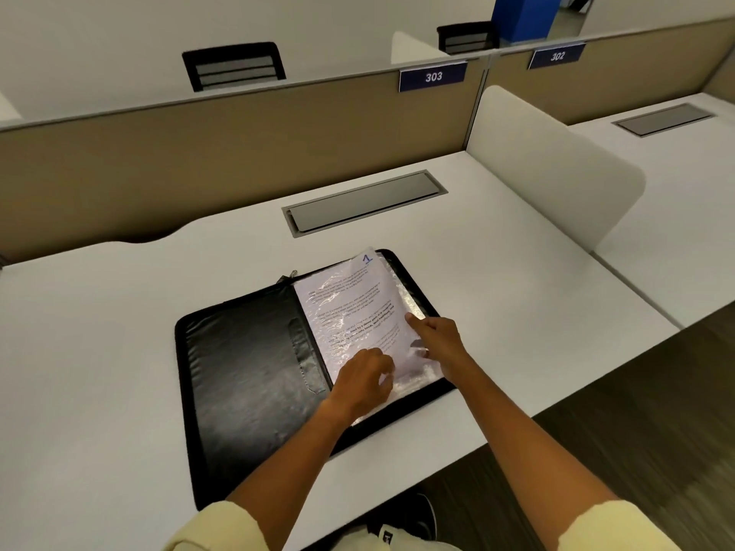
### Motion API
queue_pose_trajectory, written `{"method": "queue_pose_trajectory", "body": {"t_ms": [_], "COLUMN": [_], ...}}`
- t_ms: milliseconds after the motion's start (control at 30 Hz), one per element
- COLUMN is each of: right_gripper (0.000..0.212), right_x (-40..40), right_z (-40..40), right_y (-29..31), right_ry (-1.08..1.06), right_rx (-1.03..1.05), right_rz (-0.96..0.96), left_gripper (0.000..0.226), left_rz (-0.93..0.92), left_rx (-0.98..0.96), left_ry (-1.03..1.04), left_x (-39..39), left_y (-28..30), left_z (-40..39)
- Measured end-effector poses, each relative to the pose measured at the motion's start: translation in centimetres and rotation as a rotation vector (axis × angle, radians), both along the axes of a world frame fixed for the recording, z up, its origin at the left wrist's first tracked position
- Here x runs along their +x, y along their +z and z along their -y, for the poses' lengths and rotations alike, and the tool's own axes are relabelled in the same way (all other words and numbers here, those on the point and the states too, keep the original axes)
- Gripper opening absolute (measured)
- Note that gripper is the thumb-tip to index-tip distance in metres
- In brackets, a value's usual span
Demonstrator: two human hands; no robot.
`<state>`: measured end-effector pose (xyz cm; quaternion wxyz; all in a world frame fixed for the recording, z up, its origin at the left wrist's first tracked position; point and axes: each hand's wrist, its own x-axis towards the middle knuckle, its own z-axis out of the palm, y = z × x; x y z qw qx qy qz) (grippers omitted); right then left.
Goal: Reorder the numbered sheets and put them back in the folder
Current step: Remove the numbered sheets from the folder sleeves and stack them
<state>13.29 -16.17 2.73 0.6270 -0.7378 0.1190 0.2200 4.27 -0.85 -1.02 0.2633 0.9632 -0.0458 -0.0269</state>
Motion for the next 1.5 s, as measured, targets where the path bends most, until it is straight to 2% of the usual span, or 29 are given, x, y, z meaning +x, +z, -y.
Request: {"method": "queue_pose_trajectory", "body": {"t_ms": [100,200,300,367,400,500,600,667,733,833,933,1167,1333,1467,1500], "right_gripper": [0.034,0.037,0.021,0.004,0.004,0.015,0.035,0.047,0.051,0.042,0.019,0.017,0.007,0.010,0.020], "right_x": [-0.7,-1.4,-3.3,-4.8,-5.5,-7.3,-8.5,-8.8,-9.0,-8.9,-9.0,-10.0,-10.9,-11.1,-11.0], "right_z": [-0.3,-0.3,-0.1,0.2,0.2,0.3,0.2,0.3,0.4,0.4,0.2,-0.2,-1.2,-2.3,-2.7], "right_y": [0.4,-0.4,-1.5,-2.2,-2.6,-3.2,-3.3,-3.5,-3.6,-3.7,-3.7,-3.5,-3.6,-3.5,-3.5], "right_ry": [-0.039,-0.165,-0.258,-0.234,-0.200,-0.135,-0.151,-0.156,-0.144,-0.200,-0.279,-0.466,-0.470,-0.401,-0.381], "right_rx": [0.000,-0.077,-0.096,-0.088,-0.082,-0.012,0.065,0.031,-0.040,-0.075,-0.073,-0.180,-0.208,-0.119,-0.066], "right_rz": [0.003,0.067,0.177,0.222,0.229,0.171,0.120,0.124,0.137,0.128,0.089,0.109,0.185,0.051,-0.012], "left_gripper": [0.009,0.009,0.020,0.027,0.030,0.032,0.034,0.034,0.025,0.015,0.009,0.006,0.009,0.010,0.011], "left_rz": [-0.035,-0.066,-0.097,-0.122,-0.130,-0.133,-0.175,-0.187,-0.173,-0.161,-0.156,-0.117,-0.088,-0.082,-0.079], "left_rx": [-0.080,-0.157,-0.206,-0.222,-0.223,-0.217,-0.217,-0.199,-0.174,-0.162,-0.151,-0.147,-0.155,-0.156,-0.158], "left_ry": [0.042,0.098,0.128,0.135,0.138,0.108,0.027,-0.021,-0.065,-0.101,-0.111,-0.074,-0.049,-0.060,-0.064], "left_x": [0.4,0.8,1.0,1.3,1.4,1.7,2.0,2.2,2.2,2.0,1.8,1.4,1.5,1.5,1.5], "left_y": [0.7,0.9,1.2,1.2,1.3,1.4,1.6,1.6,1.7,1.9,2.0,1.7,1.8,1.7,1.7], "left_z": [-0.4,-1.0,-1.4,-1.6,-1.6,-1.7,-1.8,-2.0,-2.2,-2.2,-2.2,-2.3,-2.0,-1.8,-1.7]}}
